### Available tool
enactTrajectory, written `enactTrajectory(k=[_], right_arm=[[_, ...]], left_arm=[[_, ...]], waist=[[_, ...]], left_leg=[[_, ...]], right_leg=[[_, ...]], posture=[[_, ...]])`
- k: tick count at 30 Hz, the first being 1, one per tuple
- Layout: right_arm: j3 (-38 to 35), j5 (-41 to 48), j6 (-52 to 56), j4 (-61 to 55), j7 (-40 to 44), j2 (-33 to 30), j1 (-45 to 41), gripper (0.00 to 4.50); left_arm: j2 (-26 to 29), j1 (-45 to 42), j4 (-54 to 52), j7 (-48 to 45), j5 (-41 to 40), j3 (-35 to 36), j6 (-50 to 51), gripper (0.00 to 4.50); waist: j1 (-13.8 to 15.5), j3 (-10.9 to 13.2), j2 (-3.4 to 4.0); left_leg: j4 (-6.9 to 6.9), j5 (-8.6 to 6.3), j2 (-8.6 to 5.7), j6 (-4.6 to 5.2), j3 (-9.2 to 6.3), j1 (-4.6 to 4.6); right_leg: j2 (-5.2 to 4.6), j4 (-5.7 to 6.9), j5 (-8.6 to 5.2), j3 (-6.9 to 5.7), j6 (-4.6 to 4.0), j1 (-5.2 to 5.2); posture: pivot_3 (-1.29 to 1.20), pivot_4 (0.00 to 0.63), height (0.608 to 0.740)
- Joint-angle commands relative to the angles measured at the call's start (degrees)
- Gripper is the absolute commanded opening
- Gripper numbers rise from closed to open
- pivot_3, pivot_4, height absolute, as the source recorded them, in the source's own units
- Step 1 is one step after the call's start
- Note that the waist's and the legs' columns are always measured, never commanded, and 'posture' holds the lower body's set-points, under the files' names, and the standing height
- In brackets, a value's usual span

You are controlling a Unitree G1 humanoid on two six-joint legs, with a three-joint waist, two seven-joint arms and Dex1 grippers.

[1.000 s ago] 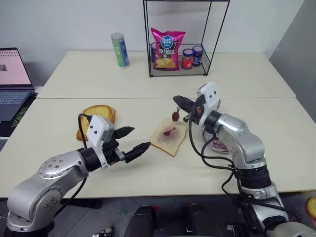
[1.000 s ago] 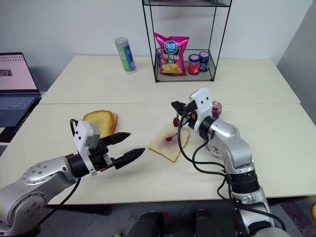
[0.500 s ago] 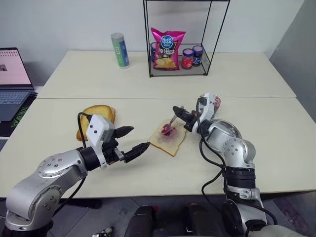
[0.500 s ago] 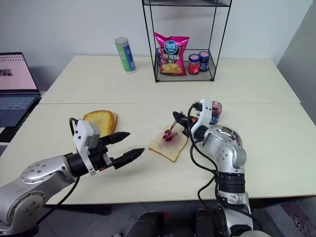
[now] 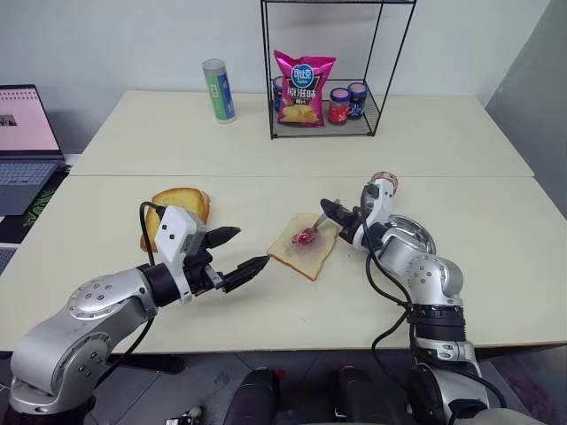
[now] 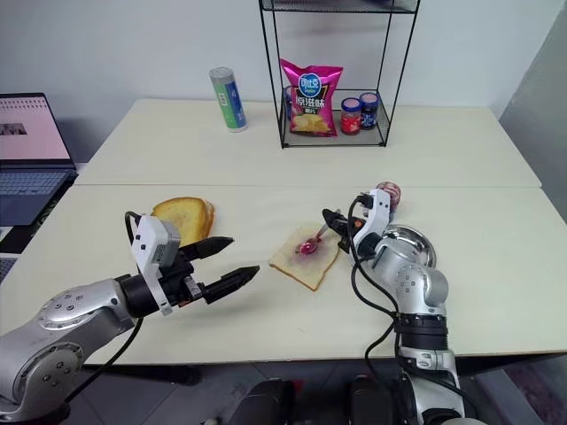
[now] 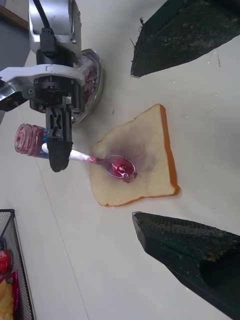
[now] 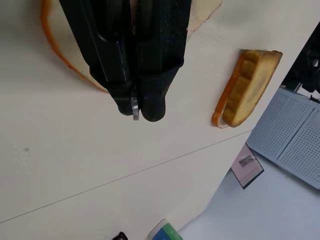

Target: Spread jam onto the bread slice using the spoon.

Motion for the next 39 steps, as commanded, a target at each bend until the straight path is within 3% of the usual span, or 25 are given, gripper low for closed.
enactTrajectory(k=[1, 9, 15, 20, 25, 30, 33, 39], right_arm=[[-2.3, 0.5, 0.8, -2.6, -1.9, -2.3, 0.9, 0.05], [-5.0, 6.7, 4.5, -5.9, -3.7, -2.5, -0.2, 0.05], [-12.6, 22.5, 9.7, -8.1, -8.8, 2.0, -3.9, 0.05], [-14.1, 29.6, 12.0, -11.3, -11.7, -1.1, -4.2, 0.05], [-14.9, 30.1, 10.2, -16.4, -13.1, -8.0, -2.2, 0.05], [-18.1, 30.6, 8.6, -20.0, -15.2, -14.9, 1.3, 0.05], [-21.0, 31.2, 7.5, -19.6, -16.2, -17.4, 4.8, 0.05], [-24.5, 30.0, 4.1, -18.0, -15.2, -19.3, 14.0, 0.05]], left_arm=[[0.7, -1.3, 0.0, -0.6, 0.5, -0.3, -0.9, 4.5], [0.4, -2.6, 1.1, -1.2, 1.1, -1.2, -1.1, 4.5], [0.7, -4.5, 2.4, -2.2, 2.0, -2.5, -1.4, 4.5], [1.6, -9.5, 4.0, -4.2, 2.6, -4.8, -0.5, 4.5], [-0.8, -20.2, 9.4, -7.9, 5.6, -13.7, -1.5, 4.5], [-7.7, -30.2, 14.6, -11.7, 7.5, -20.8, -3.7, 4.5], [-9.9, -32.2, 16.1, -15.0, 9.5, -24.6, -5.5, 4.5], [-10.2, -31.7, 23.0, -22.0, 21.0, -34.2, -16.8, 4.5]], waist=[[0.0, 0.0, 0.0], [-0.1, 0.0, 0.0], [-0.2, 0.0, 0.02], [-0.2, 0.0, 0.02], [0.0, 0.0, 0.02], [-0.1, 0.0, 0.02], [-0.2, 0.0, 0.01], [-0.4, 0.0, 0.02]], left_leg=[[0.0, 0.0, 0.0, 0.0, 0.0, 0.0], [-0.02, 0.0, 0.01, 0.0, -0.01, -0.03], [-0.03, 0.0, 0.05, 0.0, 0.0, -0.04], [-0.05, 0.0, 0.05, 0.0, 0.0, -0.06], [-0.03, 0.0, -0.04, 0.02, -0.01, -0.12], [-0.04, -0.01, -0.04, 0.03, 0.05, -0.15], [-0.05, -0.01, -0.01, 0.03, 0.03, -0.22], [-0.11, -0.02, 0.03, 0.05, 0.07, -0.14]], right_leg=[[0.0, 0.0, 0.0, 0.0, 0.0, 0.0], [0.0, -0.02, 0.01, -0.01, 0.03, -0.01], [0.02, 0.05, 0.03, 0.0, 0.05, -0.08], [0.04, 0.02, 0.03, -0.02, 0.06, -0.09], [0.04, -0.05, 0.04, -0.04, 0.12, -0.07], [0.06, -0.06, 0.08, 0.01, 0.18, -0.1], [0.08, -0.06, 0.07, 0.01, 0.19, -0.14], [0.17, -0.01, 0.02, 0.08, 0.17, -0.14]], posture=[[0.0, 0.15, 0.74], [0.0, 0.15, 0.74], [0.0, 0.15, 0.74], [0.0, 0.15, 0.74], [0.0, 0.15, 0.74], [0.0, 0.15, 0.74], [0.0, 0.15, 0.74], [0.0, 0.15, 0.74]])
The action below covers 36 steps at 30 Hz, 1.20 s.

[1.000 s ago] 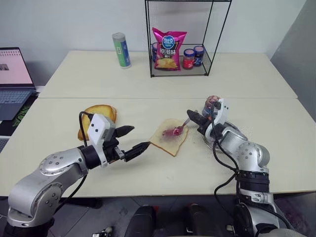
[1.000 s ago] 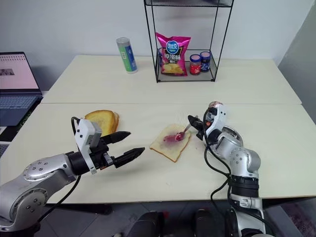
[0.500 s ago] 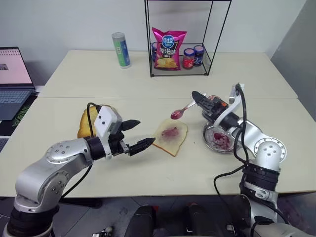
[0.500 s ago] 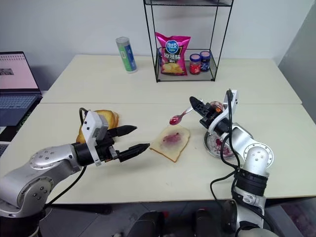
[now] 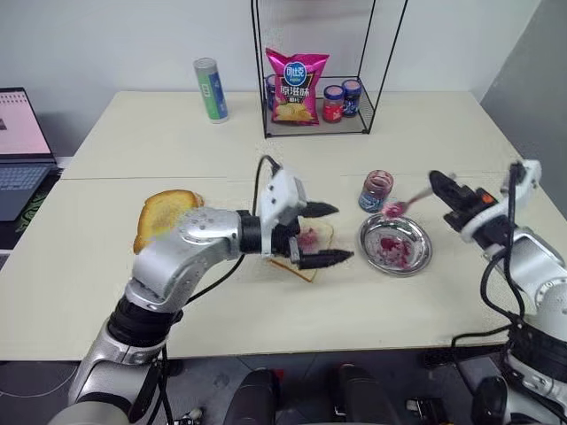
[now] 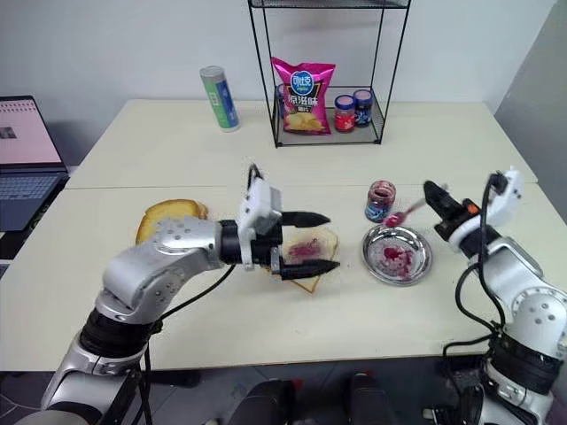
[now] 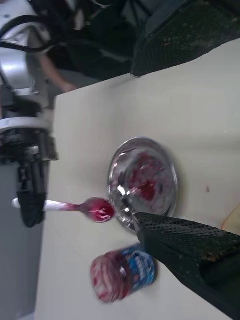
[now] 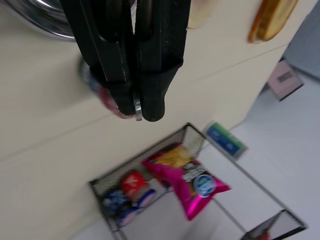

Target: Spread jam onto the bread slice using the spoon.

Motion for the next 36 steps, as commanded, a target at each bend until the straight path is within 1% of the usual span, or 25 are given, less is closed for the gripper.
enactTrajectory(k=[1, 5, 11, 14, 17, 20, 22, 24, 26, 28, 29, 31, 32, 33, 36], right_arm=[[-1.4, 0.3, -3.1, 0.0, 2.8, -1.0, 4.2, 0.05], [0.0, -1.1, -5.7, 2.3, 5.8, -0.6, 6.9, 0.05], [1.0, -3.4, -10.3, 9.5, 9.5, -0.4, 6.6, 0.05], [0.5, -5.8, -13.1, 16.5, 11.9, -1.4, 5.0, 0.05], [2.6, -8.5, -14.3, 18.9, 14.6, -2.4, 5.2, 0.05], [2.5, -8.6, -14.8, 21.0, 15.9, -2.6, 4.4, 0.05], [2.2, -9.1, -15.6, 22.6, 16.4, -3.0, 3.2, 0.48], [1.6, -9.2, -16.3, 23.9, 16.0, -2.7, 2.1, 0.8], [1.3, -8.9, -16.3, 24.3, 15.6, -2.2, 1.4, 1.33], [1.3, -9.1, -16.1, 25.0, 15.9, -2.4, 0.9, 1.71], [1.3, -9.2, -16.1, 25.3, 16.1, -2.5, 0.8, 1.99], [1.2, -9.5, -16.1, 25.5, 16.3, -2.7, 0.7, 2.39], [1.1, -9.6, -16.1, 25.8, 16.5, -3.0, 0.6, 2.69], [1.1, -9.7, -16.2, 26.0, 16.7, -3.1, 0.6, 2.87], [-1.5, -9.6, -17.5, 27.4, 14.7, -4.6, -1.0, 3.66]], left_arm=[[-0.9, -0.1, 3.3, -3.2, 5.4, -2.8, -6.6, 4.5], [-1.6, -0.1, 5.5, -4.7, 9.9, -4.8, -10.9, 4.5], [-2.7, 0.7, 4.4, -4.1, 9.6, -2.3, -9.2, 4.5], [-2.7, 0.7, 3.5, -3.4, 9.8, -1.6, -8.1, 4.5], [-2.2, 0.9, 2.4, -3.3, 8.7, -0.3, -6.9, 4.5], [-2.3, 1.4, 1.3, -2.3, 9.1, 0.4, -6.1, 4.5], [-2.7, 1.9, 0.3, -1.6, 9.0, 0.4, -5.3, 4.5], [-2.9, 2.4, -0.3, -1.4, 9.2, 0.2, -5.1, 4.5], [-2.7, 2.9, -1.0, -1.4, 9.1, 0.5, -4.8, 4.5], [-2.7, 3.2, -1.5, -0.9, 8.8, 1.3, -4.1, 4.5], [-2.8, 3.3, -1.7, -0.7, 8.7, 1.5, -3.9, 4.5], [-2.8, 3.3, -1.9, -0.5, 8.7, 1.6, -3.6, 4.5], [-2.9, 3.3, -1.9, -0.4, 8.8, 1.5, -3.6, 4.5], [-3.0, 3.3, -1.9, -0.4, 8.9, 1.4, -3.5, 4.5], [-2.2, 4.0, -2.9, -0.2, 8.2, 2.7, -2.9, 4.5]], waist=[[0.0, 0.0, 0.0], [-0.1, 0.0, 0.01], [0.1, 0.0, 0.0], [0.1, 0.0, 0.01], [0.1, 0.0, 0.01], [0.1, 0.0, 0.01], [0.1, 0.0, 0.02], [0.1, 0.0, 0.02], [0.1, 0.0, 0.02], [0.1, 0.0, 0.02], [0.1, 0.0, 0.02], [0.2, 0.0, 0.02], [0.2, 0.0, 0.02], [0.2, 0.0, 0.02], [0.2, 0.0, 0.02]], left_leg=[[0.02, 0.0, 0.01, 0.0, 0.01, 0.0], [0.08, 0.0, 0.02, 0.0, 0.07, 0.02], [0.08, 0.0, 0.02, 0.01, 0.06, 0.02], [0.07, 0.0, 0.01, 0.01, 0.07, 0.0], [0.08, 0.0, 0.0, 0.01, 0.09, 0.03], [0.08, 0.0, 0.04, 0.01, 0.05, 0.05], [0.09, 0.0, 0.05, 0.01, 0.05, 0.07], [0.09, 0.0, 0.04, 0.01, 0.07, 0.07], [0.09, 0.0, 0.03, 0.01, 0.07, 0.06], [0.09, 0.0, 0.03, 0.01, 0.08, 0.07], [0.09, 0.0, 0.04, 0.01, 0.05, 0.07], [0.09, 0.0, 0.04, 0.01, 0.04, 0.07], [0.09, 0.0, 0.04, 0.01, 0.03, 0.06], [0.09, 0.0, 0.03, 0.01, 0.04, 0.06], [0.1, 0.0, 0.03, 0.01, 0.08, 0.07]], right_leg=[[0.01, 0.0, 0.0, 0.01, 0.0, -0.01], [0.01, 0.02, 0.03, 0.06, 0.03, 0.03], [0.04, -0.02, 0.05, 0.04, 0.07, 0.04], [0.15, -0.03, 0.05, 0.05, 0.07, 0.03], [0.18, -0.01, 0.06, 0.07, 0.09, 0.04], [0.22, 0.03, 0.06, 0.05, 0.08, 0.04], [0.23, 0.02, 0.06, 0.05, 0.08, 0.08], [0.22, 0.02, 0.06, 0.07, 0.08, 0.09], [0.22, 0.02, 0.06, 0.07, 0.08, 0.09], [0.22, 0.03, 0.06, 0.08, 0.08, 0.08], [0.22, 0.03, 0.06, 0.06, 0.08, 0.08], [0.22, 0.04, 0.06, 0.06, 0.08, 0.08], [0.23, 0.04, 0.06, 0.05, 0.08, 0.08], [0.22, 0.04, 0.06, 0.06, 0.08, 0.08], [0.22, 0.03, 0.06, 0.09, 0.09, 0.08]], posture=[[0.0, 0.15, 0.74], [0.0, 0.15, 0.74], [0.0, 0.15, 0.74], [0.0, 0.15, 0.74], [0.0, 0.15, 0.74], [0.0, 0.15, 0.74], [0.0, 0.15, 0.74], [0.0, 0.15, 0.74], [0.0, 0.15, 0.74], [0.0, 0.15, 0.74], [0.0, 0.15, 0.74], [0.0, 0.15, 0.74], [0.0, 0.15, 0.74], [0.0, 0.15, 0.74], [0.0, 0.15, 0.74]])
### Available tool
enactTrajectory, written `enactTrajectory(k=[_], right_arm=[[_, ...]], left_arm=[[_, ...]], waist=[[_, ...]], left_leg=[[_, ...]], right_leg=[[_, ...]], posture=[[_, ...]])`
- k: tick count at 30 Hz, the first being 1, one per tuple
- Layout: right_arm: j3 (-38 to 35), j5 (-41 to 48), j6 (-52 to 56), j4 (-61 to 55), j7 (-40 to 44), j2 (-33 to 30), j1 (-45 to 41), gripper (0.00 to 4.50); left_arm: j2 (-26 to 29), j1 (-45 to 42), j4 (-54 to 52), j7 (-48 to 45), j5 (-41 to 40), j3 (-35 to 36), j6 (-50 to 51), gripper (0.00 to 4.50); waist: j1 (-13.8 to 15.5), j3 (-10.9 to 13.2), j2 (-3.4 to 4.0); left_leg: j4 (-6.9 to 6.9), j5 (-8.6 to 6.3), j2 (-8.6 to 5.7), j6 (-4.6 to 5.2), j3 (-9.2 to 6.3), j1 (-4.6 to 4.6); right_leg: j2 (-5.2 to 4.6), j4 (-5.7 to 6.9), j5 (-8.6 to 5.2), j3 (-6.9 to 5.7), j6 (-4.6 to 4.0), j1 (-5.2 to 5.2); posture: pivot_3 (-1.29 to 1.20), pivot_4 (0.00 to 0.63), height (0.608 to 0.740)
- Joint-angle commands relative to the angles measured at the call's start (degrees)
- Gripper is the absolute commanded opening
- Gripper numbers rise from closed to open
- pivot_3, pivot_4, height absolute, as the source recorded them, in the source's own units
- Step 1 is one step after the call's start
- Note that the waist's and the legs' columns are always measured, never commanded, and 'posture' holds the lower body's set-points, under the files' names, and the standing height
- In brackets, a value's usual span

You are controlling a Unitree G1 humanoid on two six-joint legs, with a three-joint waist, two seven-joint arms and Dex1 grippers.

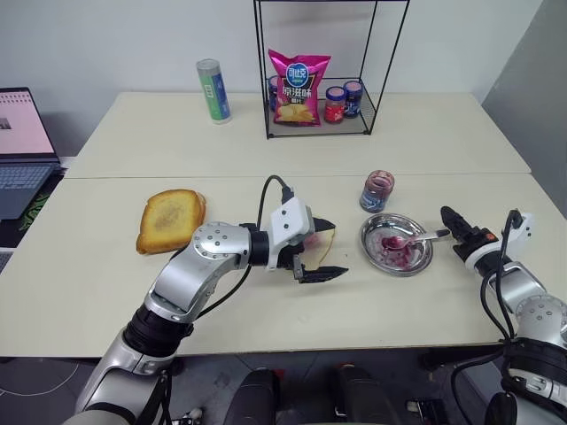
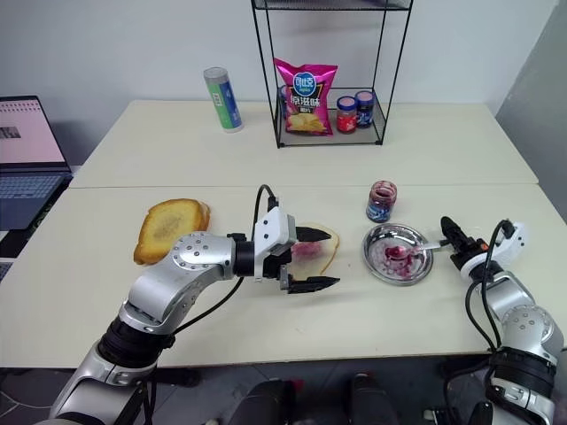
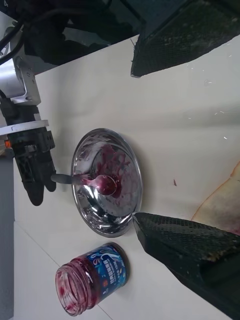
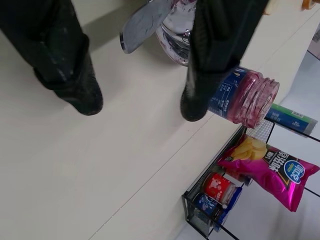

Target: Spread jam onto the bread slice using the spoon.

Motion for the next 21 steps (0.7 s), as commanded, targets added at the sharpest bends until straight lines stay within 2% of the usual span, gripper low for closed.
enactTrajectory(k=[1, 3, 4, 7, 10, 13, 18, 21], right_arm=[[-4.4, 0.1, -2.2, 0.2, -0.5, -4.4, -3.2, 3.92], [-3.9, -0.7, -1.7, -0.2, 1.9, -7.8, -4.1, 4.42], [-2.0, -1.3, -0.3, -2.3, 4.2, -10.3, -4.0, 4.47], [6.3, -1.8, 6.0, -10.9, 13.6, -18.2, -0.7, 4.47], [11.9, 2.0, 12.5, -21.4, 23.5, -25.6, 2.4, 4.47], [17.6, 1.5, 14.0, -30.6, 32.1, -32.0, 5.2, 4.47], [18.5, 6.0, 16.6, -35.5, 34.0, -32.0, 6.2, 4.47], [19.2, 4.9, 16.1, -35.7, 33.4, -31.3, 6.0, 4.47]], left_arm=[[1.5, 0.8, -3.7, 0.6, -1.7, 4.0, 1.4, 4.5], [2.9, 0.9, -3.8, 1.2, -2.1, 6.4, 2.9, 4.5], [4.1, 1.4, -3.9, 1.1, -2.8, 8.2, 3.8, 4.5], [7.9, 3.1, -4.0, 0.8, -4.5, 12.6, 6.1, 4.5], [13.2, 5.5, -4.7, -0.5, -7.3, 18.8, 9.6, 4.5], [18.7, 9.4, -5.6, -1.4, -9.8, 25.1, 12.9, 4.5], [24.7, 17.5, -9.4, -3.4, -10.9, 28.8, 13.9, 4.5], [24.7, 18.9, -11.7, -2.8, -12.9, 30.3, 14.8, 4.5]], waist=[[0.0, 0.0, 0.01], [0.0, 0.0, 0.05], [0.0, 0.0, 0.06], [-0.2, 0.0, 0.09], [-0.3, 0.0, 0.03], [-0.4, 0.1, 0.07], [0.0, 0.1, 0.03], [0.3, 0.1, -0.07]], left_leg=[[0.0, 0.0, 0.0, 0.0, 0.02, 0.0], [0.0, 0.0, -0.01, 0.0, 0.02, 0.0], [0.01, 0.0, -0.01, 0.0, 0.02, 0.01], [-0.01, 0.0, 0.03, 0.0, -0.02, 0.03], [-0.03, -0.01, 0.23, 0.0, -0.09, 0.03], [-0.06, -0.02, 0.32, 0.01, -0.11, 0.02], [-0.01, -0.09, 0.54, -0.09, -0.1, 0.05], [0.06, -0.1, 0.54, -0.13, -0.06, 0.03]], right_leg=[[0.0, 0.0, 0.0, 0.01, 0.0, 0.0], [-0.01, 0.01, 0.0, 0.02, 0.0, 0.0], [0.0, 0.02, 0.0, 0.01, 0.0, 0.0], [0.03, 0.03, -0.01, -0.02, -0.02, -0.01], [0.24, 0.0, -0.04, -0.08, -0.07, 0.0], [0.29, 0.01, -0.07, -0.09, -0.12, -0.07], [0.29, -0.07, -0.09, -0.15, -0.17, -0.01], [0.2, -0.09, -0.24, -0.11, -0.51, 0.0]], posture=[[0.0, 0.15, 0.74], [0.0, 0.15, 0.74], [0.0, 0.15, 0.74], [0.0, 0.15, 0.74], [0.0, 0.15, 0.74], [0.0, 0.15, 0.74], [0.0, 0.15, 0.74], [0.0, 0.15, 0.74]])
